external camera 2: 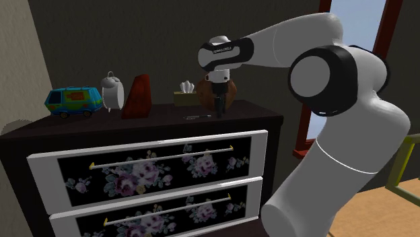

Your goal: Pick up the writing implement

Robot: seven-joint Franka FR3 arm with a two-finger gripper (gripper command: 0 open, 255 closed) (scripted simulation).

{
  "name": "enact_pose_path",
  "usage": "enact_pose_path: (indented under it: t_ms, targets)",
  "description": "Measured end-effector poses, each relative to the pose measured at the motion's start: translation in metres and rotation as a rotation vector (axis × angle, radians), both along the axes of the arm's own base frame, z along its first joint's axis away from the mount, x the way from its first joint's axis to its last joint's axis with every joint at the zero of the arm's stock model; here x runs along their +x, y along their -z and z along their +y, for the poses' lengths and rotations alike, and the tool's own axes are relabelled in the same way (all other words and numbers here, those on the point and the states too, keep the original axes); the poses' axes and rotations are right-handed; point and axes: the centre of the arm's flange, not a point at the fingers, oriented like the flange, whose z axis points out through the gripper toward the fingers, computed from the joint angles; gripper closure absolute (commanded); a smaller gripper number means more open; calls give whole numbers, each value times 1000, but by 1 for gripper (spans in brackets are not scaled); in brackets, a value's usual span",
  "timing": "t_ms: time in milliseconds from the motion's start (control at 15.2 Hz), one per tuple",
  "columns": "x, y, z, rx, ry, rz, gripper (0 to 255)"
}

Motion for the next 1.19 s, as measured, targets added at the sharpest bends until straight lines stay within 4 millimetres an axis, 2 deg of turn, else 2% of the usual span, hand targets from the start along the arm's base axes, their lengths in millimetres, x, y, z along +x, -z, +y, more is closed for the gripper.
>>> enact_pose_path:
  t_ms: [198, 462, 594, 792, 1122, 1188]
  targets:
    - [20, -13, 35, 14, -173, -14, 0]
    - [30, -29, 78, 33, -403, -34, 0]
    - [31, -34, 93, 40, -494, -41, 0]
    - [31, -25, 97, 42, -525, -44, 0]
    - [32, -1, 99, 43, -529, -44, 0]
    - [32, 1, 99, 43, -529, -44, 255]
